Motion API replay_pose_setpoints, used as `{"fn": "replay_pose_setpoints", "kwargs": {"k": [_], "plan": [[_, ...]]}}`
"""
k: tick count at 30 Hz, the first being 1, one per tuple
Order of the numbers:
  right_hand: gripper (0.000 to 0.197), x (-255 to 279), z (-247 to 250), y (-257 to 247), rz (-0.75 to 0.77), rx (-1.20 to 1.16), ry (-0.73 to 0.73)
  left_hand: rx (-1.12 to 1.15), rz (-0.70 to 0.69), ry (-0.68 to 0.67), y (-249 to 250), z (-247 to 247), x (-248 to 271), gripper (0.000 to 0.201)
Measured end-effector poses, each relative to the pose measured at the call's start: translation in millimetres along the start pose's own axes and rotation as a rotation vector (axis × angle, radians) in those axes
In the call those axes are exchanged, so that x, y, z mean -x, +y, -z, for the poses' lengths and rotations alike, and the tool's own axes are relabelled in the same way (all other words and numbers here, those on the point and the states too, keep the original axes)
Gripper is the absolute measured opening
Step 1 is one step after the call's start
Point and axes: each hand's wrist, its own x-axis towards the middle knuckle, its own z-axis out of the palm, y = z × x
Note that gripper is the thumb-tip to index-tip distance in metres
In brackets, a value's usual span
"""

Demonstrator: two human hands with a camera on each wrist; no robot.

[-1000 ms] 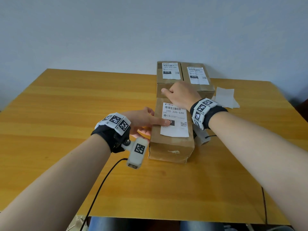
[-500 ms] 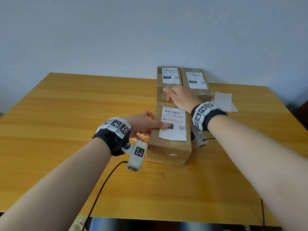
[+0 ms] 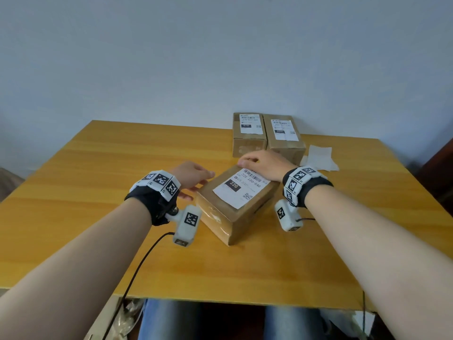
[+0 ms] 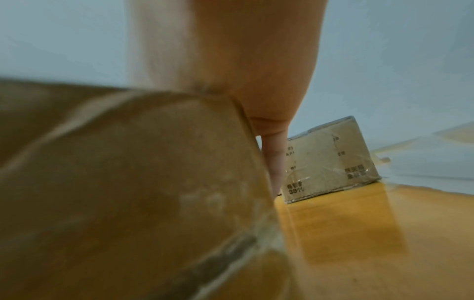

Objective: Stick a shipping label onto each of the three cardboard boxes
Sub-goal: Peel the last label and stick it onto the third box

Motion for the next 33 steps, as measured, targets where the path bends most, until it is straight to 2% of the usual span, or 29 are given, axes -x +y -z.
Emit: {"fn": "replay_pose_setpoints", "kwargs": {"k": [4,7,11,13,15,19,22,26,30,31,33], "plan": [[0.044,13.7,2.5,-2.5,-0.078,-0.033,0.037,0.066,0.023,0.173,-5.2,9.0,8.2,0.042],[0.040,17.0,-0.6,-2.3,-0.211,-0.068,0.078,0.095,0.039,0.262,-6.0,12.7,15.8,0.040],[0.048,17.2,-2.6,-4.1,-0.415,-0.258,0.072,0.084,0.071,0.352,-9.9,17.1,19.6,0.069],[0.046,21.1,-1.5,-8.6,-0.481,-0.293,0.068,0.124,0.067,0.356,-11.8,14.9,22.3,0.071],[0.044,28.2,0.1,-15.8,-0.508,-0.270,0.075,0.200,0.041,0.267,-12.8,7.8,24.9,0.063],[0.041,45.4,5.0,-28.6,-0.528,-0.314,0.014,0.296,0.009,0.051,-11.1,-9.7,30.1,0.051],[0.035,53.4,4.5,-32.5,-0.489,-0.408,-0.057,0.295,-0.009,0.063,-9.0,-18.8,29.2,0.054],[0.022,57.7,3.0,-29.2,-0.360,-0.526,-0.021,0.253,-0.007,0.081,-5.4,-26.1,23.1,0.053],[0.044,62.3,10.1,-26.3,-0.283,-0.458,-0.225,0.196,-0.026,0.097,-1.1,-27.8,16.2,0.041],[0.051,61.6,10.7,-25.3,-0.276,-0.433,-0.216,0.169,-0.035,0.097,-0.7,-28.1,14.6,0.040],[0.058,56.5,11.0,-21.9,-0.267,-0.329,-0.020,0.137,-0.033,0.076,-1.7,-29.4,9.9,0.044]]}}
